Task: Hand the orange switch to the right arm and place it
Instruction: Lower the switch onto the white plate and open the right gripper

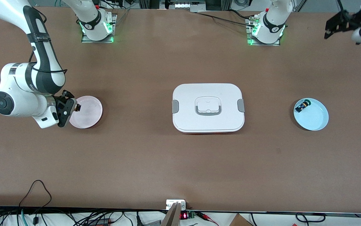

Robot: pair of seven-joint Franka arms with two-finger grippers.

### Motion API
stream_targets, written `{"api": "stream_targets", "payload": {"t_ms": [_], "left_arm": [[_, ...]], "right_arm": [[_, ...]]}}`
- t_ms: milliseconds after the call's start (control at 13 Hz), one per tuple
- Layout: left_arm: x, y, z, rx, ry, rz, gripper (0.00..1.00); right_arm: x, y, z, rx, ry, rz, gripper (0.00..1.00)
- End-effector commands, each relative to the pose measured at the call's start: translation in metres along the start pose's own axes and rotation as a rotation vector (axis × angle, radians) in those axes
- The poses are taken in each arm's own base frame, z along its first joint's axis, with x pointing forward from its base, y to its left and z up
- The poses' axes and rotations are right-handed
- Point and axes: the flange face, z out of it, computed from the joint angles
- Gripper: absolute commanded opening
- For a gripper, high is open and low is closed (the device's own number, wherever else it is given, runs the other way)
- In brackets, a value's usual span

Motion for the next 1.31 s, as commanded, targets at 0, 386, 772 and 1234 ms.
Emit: {"api": "stream_targets", "payload": {"t_ms": [0, 386, 772, 1234], "left_arm": [[0.011, -0.002, 0.042, -0.004, 0.002, 0.008, 1.0], [0.04, -0.021, 0.079, -0.013, 0.045, 0.052, 1.0], [0.066, -0.033, 0.08, -0.041, 0.058, 0.095, 1.0], [0.077, -0.011, 0.072, -0.05, 0.079, 0.143, 1.0]], "right_arm": [[-0.005, 0.003, 0.009, -0.064, 0.004, -0.136, 0.33], [-0.002, 0.001, 0.033, -0.141, -0.072, -0.235, 0.33], [0.005, -0.006, 0.06, -0.159, -0.067, -0.256, 0.33], [0.006, -0.015, 0.098, -0.195, -0.053, -0.276, 0.33]]}}
